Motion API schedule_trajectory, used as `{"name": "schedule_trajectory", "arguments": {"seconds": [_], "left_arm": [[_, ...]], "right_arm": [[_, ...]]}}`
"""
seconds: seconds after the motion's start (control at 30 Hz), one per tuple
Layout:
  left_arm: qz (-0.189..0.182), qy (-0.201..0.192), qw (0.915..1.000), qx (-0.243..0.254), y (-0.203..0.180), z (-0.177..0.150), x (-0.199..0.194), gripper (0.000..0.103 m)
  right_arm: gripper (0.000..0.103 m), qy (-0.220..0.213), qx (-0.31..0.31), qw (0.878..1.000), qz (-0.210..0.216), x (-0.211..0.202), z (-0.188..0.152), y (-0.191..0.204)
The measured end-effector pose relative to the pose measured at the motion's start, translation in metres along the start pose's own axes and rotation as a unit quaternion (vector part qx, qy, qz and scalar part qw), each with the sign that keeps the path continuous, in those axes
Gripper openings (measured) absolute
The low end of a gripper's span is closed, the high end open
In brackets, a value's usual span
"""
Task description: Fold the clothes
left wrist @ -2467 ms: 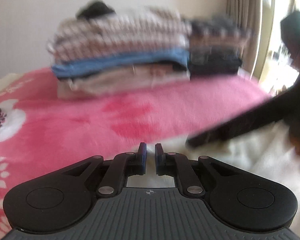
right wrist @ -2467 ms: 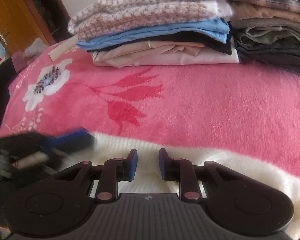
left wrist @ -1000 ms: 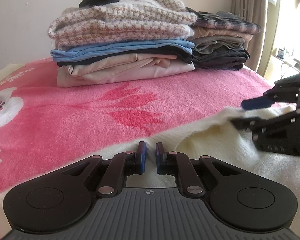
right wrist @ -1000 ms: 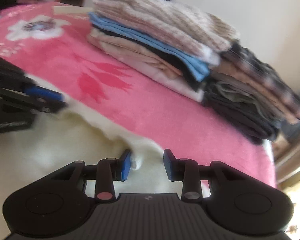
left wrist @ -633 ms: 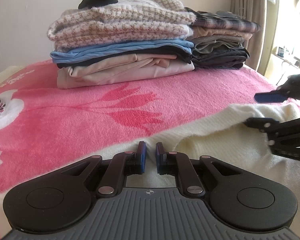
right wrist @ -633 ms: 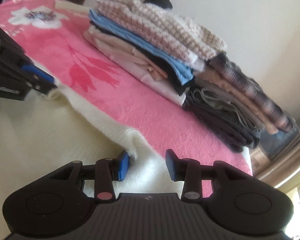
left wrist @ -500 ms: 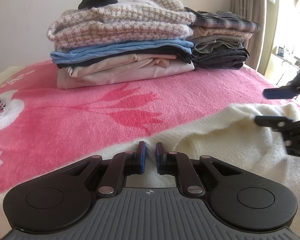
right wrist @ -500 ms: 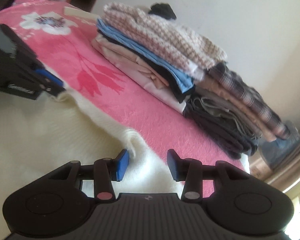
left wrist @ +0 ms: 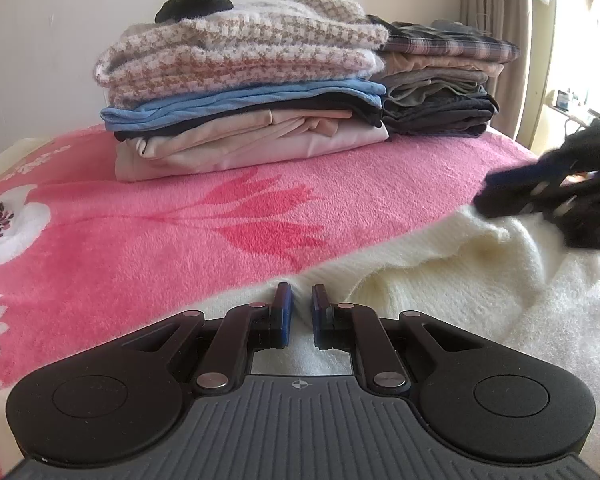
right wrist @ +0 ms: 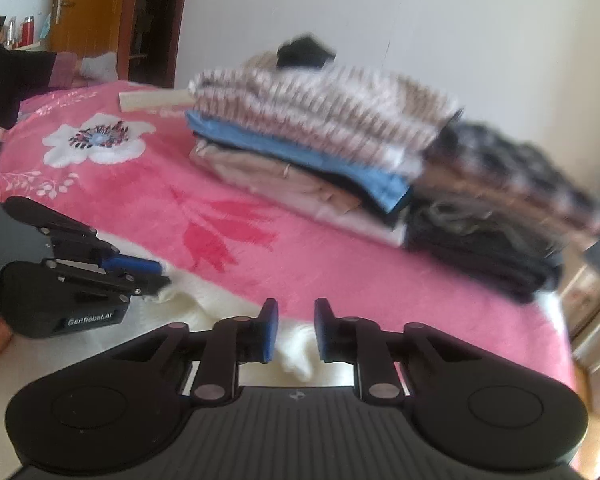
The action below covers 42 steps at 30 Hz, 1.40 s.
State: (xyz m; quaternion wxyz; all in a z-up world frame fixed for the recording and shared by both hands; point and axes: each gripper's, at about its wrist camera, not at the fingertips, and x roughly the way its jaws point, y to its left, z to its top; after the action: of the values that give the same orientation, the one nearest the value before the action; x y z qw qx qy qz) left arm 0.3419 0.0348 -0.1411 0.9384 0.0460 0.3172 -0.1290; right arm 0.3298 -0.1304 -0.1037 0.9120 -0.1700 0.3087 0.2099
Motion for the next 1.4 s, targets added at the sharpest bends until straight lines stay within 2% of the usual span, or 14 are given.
{"name": "schedule_trajectory", "arguments": {"seconds": [0.13, 0.2, 0.27, 0.37, 0.47, 0.5, 0.6, 0.67, 0.73, 0.83, 0.93, 1.07, 1.27, 1.4], "left_arm": [[0.001, -0.002, 1.0000, 0.002, 0.000, -0.001, 0.000, 0.010], [-0.003, -0.007, 1.0000, -0.005, 0.002, 0.000, -0.004, 0.012], [-0.002, -0.018, 0.9997, -0.015, 0.005, 0.000, -0.010, 0.016], [0.010, -0.064, 0.9977, -0.015, 0.005, 0.002, -0.031, 0.024], [-0.001, -0.080, 0.9968, -0.006, -0.002, 0.013, -0.039, 0.024], [-0.008, -0.074, 0.9973, 0.002, -0.007, 0.018, -0.036, 0.024], [-0.005, -0.015, 0.9977, 0.067, -0.032, 0.023, -0.008, 0.029], [0.026, 0.028, 0.9896, 0.139, -0.050, 0.009, 0.012, 0.029], [0.041, 0.004, 0.9839, 0.174, -0.059, -0.001, 0.007, 0.029], [0.036, 0.007, 0.9838, 0.175, -0.056, 0.001, 0.004, 0.029], [0.042, 0.004, 0.9895, 0.138, -0.043, 0.006, -0.008, 0.032], [0.052, -0.002, 0.9969, 0.059, -0.019, 0.009, -0.048, 0.033], [0.087, -0.013, 0.9929, 0.081, -0.011, 0.013, -0.159, 0.037], [0.090, -0.007, 0.9926, 0.080, -0.018, 0.018, -0.252, 0.051]], "right_arm": [[0.017, 0.067, -0.021, 0.998, 0.005, 0.035, -0.019, 0.007], [0.017, 0.056, -0.033, 0.998, 0.001, 0.033, -0.023, 0.009], [0.017, 0.056, -0.008, 0.998, 0.009, 0.026, -0.016, 0.004], [0.017, 0.033, 0.006, 0.999, 0.019, 0.008, -0.007, -0.003], [0.017, 0.019, 0.019, 0.999, 0.029, 0.003, 0.003, -0.008], [0.017, 0.017, 0.025, 0.999, 0.032, 0.004, 0.007, -0.009], [0.017, 0.019, 0.047, 0.998, 0.037, 0.016, 0.014, -0.008], [0.017, 0.042, 0.055, 0.997, 0.043, 0.031, 0.008, -0.004], [0.018, 0.065, 0.063, 0.995, 0.048, 0.046, 0.001, -0.001], [0.018, 0.063, 0.067, 0.995, 0.047, 0.045, -0.002, -0.001], [0.018, 0.060, 0.071, 0.995, 0.046, 0.044, -0.004, -0.001], [0.019, 0.038, 0.133, 0.989, 0.053, 0.020, 0.000, -0.020], [0.019, 0.014, 0.213, 0.973, 0.083, -0.050, -0.001, -0.046], [0.019, -0.030, 0.246, 0.964, 0.097, -0.138, -0.013, -0.050]]}}
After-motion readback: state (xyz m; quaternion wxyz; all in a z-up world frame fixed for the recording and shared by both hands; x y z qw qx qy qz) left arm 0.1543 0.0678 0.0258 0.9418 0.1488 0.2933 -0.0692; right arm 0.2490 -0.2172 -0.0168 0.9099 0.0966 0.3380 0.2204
